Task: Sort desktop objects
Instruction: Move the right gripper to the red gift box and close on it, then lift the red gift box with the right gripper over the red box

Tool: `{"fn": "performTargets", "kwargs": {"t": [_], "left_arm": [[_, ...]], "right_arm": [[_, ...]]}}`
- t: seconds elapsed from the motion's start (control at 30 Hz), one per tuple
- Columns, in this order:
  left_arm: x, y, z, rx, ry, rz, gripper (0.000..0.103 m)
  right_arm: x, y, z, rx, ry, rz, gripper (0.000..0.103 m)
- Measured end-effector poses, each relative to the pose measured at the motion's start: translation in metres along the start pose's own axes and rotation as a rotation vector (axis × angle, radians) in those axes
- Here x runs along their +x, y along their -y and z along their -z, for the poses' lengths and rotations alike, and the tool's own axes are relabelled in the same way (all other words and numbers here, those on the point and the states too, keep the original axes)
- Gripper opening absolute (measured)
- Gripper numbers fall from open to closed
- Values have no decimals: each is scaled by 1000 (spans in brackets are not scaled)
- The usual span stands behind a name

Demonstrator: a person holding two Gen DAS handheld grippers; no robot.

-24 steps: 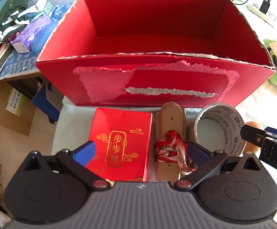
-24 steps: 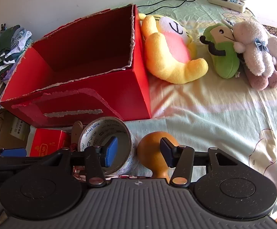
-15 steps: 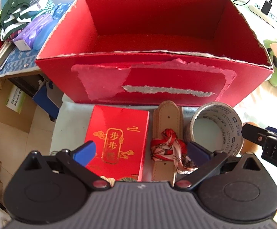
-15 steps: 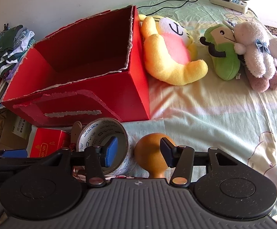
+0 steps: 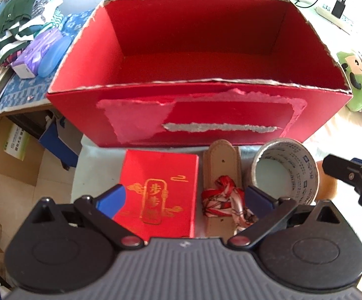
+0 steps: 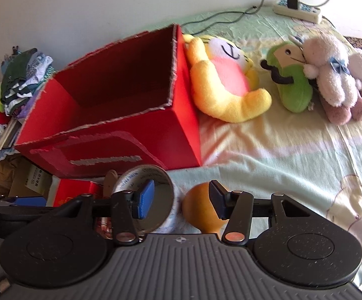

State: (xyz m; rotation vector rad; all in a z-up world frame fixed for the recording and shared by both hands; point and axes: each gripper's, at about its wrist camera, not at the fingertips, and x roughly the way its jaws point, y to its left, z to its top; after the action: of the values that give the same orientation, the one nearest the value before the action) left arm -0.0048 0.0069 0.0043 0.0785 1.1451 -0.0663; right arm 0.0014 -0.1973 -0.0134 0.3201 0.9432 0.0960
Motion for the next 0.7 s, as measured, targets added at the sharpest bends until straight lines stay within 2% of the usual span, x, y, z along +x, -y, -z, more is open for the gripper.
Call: {"fn": "performTargets", "kwargs": {"t": [0.13, 0.27, 0.37, 0.43, 0.47, 0.5, 0.7], "left_arm": [[-5, -17, 3, 13, 25, 11, 101], [-10, -33, 12, 53, 35, 23, 101], [-12, -43, 22, 80, 24, 77, 101], [-10, -47, 27, 100, -4, 101, 101], [-8, -49, 29, 110, -22, 115, 101], [-6, -49, 29, 123, -23, 105, 101], [14, -51, 35, 131, -48, 124, 101]], "right_arm": [[-5, -17, -5, -52, 42, -73, 53], [-1, -40, -11, -93, 5, -155, 52], [5, -59, -9, -130, -12, -181, 52], [12, -67, -8, -125, -49, -220, 51], [16, -70, -7, -121, -70, -241, 46], [21, -74, -7, -117, -94, -260, 45], [47, -93, -2, -110, -194, -289, 45]]}}
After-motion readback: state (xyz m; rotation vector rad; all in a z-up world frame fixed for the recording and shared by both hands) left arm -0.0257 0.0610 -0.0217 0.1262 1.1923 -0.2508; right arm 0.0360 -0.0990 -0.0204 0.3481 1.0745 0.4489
